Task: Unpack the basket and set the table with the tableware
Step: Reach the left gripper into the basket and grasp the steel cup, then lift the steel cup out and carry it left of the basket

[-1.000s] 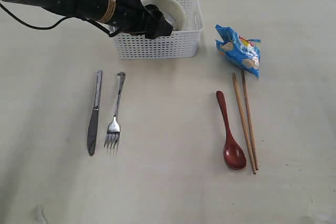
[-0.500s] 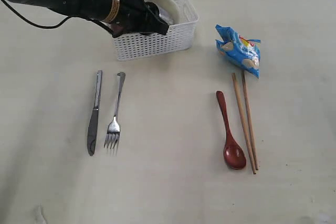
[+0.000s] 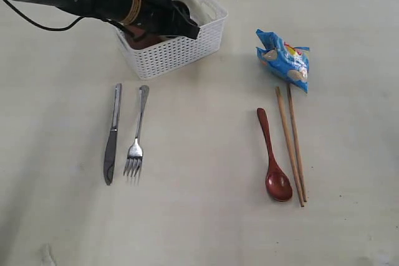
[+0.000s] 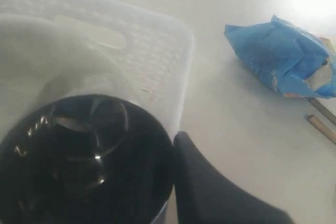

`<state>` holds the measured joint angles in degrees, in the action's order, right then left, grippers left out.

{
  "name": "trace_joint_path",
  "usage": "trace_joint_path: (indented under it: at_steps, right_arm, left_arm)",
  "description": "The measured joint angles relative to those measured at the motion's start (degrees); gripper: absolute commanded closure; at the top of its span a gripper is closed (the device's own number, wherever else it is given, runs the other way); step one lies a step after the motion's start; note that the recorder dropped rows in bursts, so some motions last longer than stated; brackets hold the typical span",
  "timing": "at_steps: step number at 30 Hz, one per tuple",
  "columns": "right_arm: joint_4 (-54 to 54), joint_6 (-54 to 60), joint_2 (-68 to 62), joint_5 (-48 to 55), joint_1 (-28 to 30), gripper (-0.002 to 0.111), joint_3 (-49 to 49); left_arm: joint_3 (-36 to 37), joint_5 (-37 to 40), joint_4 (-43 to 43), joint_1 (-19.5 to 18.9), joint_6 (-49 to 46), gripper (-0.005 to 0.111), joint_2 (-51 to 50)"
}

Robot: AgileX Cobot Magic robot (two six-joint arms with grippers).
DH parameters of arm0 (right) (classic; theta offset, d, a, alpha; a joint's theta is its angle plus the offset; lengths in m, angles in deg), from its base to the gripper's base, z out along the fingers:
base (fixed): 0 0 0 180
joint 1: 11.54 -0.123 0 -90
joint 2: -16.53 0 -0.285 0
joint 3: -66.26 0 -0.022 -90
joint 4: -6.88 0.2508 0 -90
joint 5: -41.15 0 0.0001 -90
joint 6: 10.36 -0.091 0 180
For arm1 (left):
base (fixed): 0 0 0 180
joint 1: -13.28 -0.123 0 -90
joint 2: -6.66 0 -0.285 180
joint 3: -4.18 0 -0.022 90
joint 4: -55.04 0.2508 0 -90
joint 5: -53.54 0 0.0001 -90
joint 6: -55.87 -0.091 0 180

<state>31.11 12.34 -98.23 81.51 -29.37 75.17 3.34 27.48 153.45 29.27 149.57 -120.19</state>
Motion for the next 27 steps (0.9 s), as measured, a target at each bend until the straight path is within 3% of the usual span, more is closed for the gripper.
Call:
trace_joint_path:
  at_steps: [4,6,10,12,16,27]
  right_arm:
    - [0.0,0.0,0.0,0.0,0.0,0.063,0.0]
    - [0.0,0.0,-0.1,0.0,0.0,0.063,0.0]
    - [0.0,0.1,-0.1,0.0,0.0,0.063,0.0]
    - [0.0,0.1,-0.1,0.0,0.0,0.063,0.0]
    - [0.0,0.1,-0.1,0.0,0.0,0.063,0.0]
    - [0.0,0.1,-0.1,0.0,0.0,0.063,0.0]
  left_arm:
    - [-0.2,-0.1,0.0,0.0,0.0,0.101,-0.1]
    - [-0.2,-0.2,0.1,0.0,0.0,0.092,-0.1]
    - [-0.2,-1.2,0.1,0.0,0.2,0.062,-0.1]
    - [-0.3,-1.7,0.1,0.0,0.2,0.056,-0.1]
    - [-0.5,-1.9,0.1,0.0,0.4,0.063,-0.1]
    - [-0.8,4.6,-3.2,0.0,0.4,0.107,-0.2]
